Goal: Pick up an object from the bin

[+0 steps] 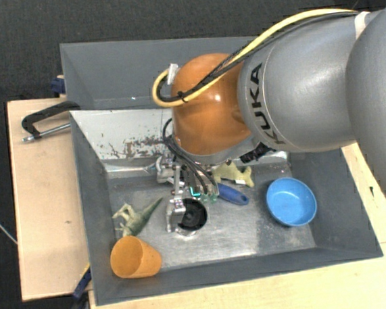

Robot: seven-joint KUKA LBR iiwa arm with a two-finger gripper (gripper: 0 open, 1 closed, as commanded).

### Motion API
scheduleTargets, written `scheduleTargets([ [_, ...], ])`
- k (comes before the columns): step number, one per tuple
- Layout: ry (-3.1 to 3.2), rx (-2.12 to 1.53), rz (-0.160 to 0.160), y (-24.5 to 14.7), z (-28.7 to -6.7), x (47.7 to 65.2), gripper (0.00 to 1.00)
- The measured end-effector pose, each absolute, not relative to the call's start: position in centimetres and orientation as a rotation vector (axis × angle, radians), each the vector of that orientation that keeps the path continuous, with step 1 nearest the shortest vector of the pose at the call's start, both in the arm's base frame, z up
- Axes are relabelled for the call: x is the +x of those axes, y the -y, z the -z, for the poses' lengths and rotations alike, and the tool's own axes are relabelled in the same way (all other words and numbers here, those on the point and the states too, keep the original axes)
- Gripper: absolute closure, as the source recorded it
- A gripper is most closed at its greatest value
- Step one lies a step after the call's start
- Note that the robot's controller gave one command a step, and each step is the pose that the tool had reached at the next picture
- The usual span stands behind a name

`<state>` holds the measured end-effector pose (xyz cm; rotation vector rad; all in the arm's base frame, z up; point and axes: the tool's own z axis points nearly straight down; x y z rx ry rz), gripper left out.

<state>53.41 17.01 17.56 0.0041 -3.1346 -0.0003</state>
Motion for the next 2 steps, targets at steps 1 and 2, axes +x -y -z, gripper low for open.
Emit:
scheduleTargets([
  [1,3.062,0.688,0.009,-9.5,-7.8,56.6,0.0],
  [2,3.048,0.77,0.001,-8.6,-10.2,54.9,0.0],
])
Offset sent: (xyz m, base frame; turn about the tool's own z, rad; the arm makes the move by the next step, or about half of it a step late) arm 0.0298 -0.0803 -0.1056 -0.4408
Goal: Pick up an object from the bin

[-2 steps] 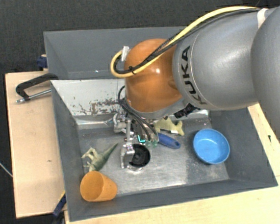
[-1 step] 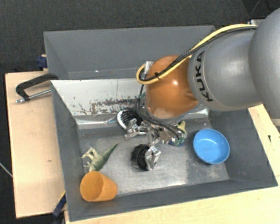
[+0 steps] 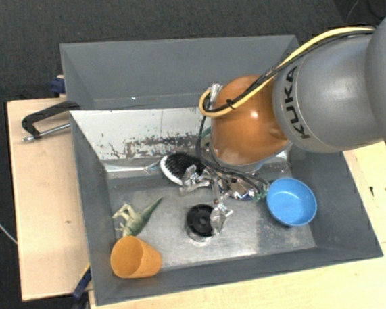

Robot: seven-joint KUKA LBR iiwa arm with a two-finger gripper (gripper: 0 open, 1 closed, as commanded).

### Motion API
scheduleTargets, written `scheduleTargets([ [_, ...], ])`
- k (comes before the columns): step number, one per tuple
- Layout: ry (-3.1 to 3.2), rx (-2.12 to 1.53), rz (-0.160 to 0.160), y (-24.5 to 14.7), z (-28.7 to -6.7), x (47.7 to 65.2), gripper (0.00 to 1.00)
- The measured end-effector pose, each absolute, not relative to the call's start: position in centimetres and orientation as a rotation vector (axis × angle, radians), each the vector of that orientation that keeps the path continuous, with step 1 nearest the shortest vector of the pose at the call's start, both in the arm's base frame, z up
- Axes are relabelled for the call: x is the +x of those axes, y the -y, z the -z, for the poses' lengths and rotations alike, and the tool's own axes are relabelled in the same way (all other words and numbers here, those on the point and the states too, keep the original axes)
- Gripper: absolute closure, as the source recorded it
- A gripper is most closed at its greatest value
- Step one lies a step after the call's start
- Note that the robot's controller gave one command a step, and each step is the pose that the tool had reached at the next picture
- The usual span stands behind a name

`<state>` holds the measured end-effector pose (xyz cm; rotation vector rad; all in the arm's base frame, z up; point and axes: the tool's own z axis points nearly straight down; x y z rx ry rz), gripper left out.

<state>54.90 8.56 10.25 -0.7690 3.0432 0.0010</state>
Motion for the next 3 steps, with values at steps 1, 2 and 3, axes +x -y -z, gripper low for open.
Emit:
scheduleTargets([
  [1,-3.011,-0.879,0.0,-6.3,-10.1,55.4,0.0],
  [2,-3.109,-0.572,0.015,-12.3,-7.8,58.1,0.0],
  [3,-3.028,-0.734,-0.006,-8.1,-8.0,52.6,0.0],
])
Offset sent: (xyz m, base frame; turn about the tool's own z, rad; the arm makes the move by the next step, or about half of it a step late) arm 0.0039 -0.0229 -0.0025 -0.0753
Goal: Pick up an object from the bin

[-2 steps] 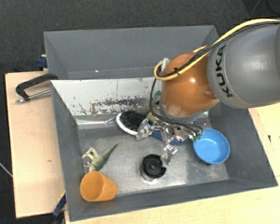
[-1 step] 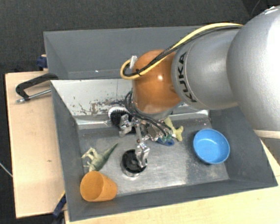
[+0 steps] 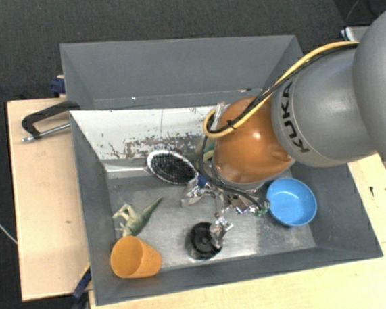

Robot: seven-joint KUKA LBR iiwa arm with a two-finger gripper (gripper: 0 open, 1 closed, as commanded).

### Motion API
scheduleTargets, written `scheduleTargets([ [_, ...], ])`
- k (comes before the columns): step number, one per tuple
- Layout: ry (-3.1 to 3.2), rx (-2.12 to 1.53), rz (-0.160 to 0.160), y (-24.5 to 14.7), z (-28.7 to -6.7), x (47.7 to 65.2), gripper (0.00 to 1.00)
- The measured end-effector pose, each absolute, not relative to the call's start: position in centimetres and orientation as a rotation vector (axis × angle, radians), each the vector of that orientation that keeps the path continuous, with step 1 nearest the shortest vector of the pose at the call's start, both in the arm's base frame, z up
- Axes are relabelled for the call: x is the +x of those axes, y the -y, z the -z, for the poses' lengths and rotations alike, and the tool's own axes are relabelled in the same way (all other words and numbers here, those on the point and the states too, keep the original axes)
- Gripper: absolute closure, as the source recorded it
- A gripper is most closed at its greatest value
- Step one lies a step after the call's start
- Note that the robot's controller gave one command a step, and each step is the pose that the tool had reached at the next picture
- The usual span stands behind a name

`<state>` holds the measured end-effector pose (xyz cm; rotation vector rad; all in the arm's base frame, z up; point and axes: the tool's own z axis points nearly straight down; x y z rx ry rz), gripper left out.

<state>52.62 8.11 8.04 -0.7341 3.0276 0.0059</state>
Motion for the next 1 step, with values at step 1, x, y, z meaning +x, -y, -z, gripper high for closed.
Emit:
scheduleTargets([
  [1,-3.061,-0.748,0.001,-7.92,-8.23,52.11,1.0],
])
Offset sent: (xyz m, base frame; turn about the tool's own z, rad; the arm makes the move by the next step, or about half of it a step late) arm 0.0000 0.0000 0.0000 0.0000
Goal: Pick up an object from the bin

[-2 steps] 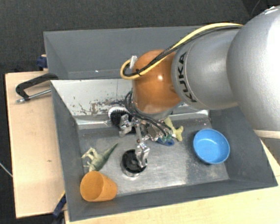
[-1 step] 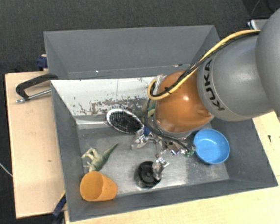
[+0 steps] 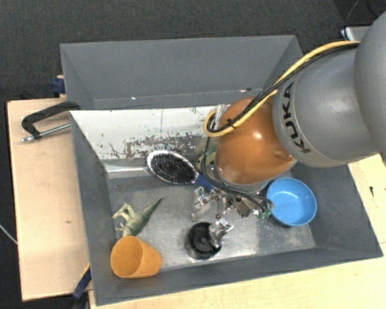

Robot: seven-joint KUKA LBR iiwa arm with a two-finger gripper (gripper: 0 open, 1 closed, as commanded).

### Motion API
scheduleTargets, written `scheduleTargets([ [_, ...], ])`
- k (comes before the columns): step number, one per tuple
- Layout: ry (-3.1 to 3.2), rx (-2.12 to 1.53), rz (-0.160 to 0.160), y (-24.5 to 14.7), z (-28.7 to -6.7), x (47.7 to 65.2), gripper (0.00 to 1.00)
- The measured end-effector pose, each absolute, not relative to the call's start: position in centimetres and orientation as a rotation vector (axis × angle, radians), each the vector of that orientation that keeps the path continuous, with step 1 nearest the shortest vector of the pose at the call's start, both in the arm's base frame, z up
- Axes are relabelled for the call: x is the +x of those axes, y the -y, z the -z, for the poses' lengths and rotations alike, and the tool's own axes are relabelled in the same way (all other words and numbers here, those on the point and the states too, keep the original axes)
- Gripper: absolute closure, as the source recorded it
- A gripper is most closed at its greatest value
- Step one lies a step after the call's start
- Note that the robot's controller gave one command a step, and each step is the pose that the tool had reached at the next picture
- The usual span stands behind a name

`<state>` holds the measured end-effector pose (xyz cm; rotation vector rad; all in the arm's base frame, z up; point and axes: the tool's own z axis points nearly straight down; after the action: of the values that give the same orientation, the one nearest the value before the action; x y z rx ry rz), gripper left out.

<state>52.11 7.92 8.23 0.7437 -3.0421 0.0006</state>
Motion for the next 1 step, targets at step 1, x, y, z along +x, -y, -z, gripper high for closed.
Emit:
scheduleTargets([
  [1,3.064,0.747,0.0,-8.08,-14.05,52.39,1.0],
])
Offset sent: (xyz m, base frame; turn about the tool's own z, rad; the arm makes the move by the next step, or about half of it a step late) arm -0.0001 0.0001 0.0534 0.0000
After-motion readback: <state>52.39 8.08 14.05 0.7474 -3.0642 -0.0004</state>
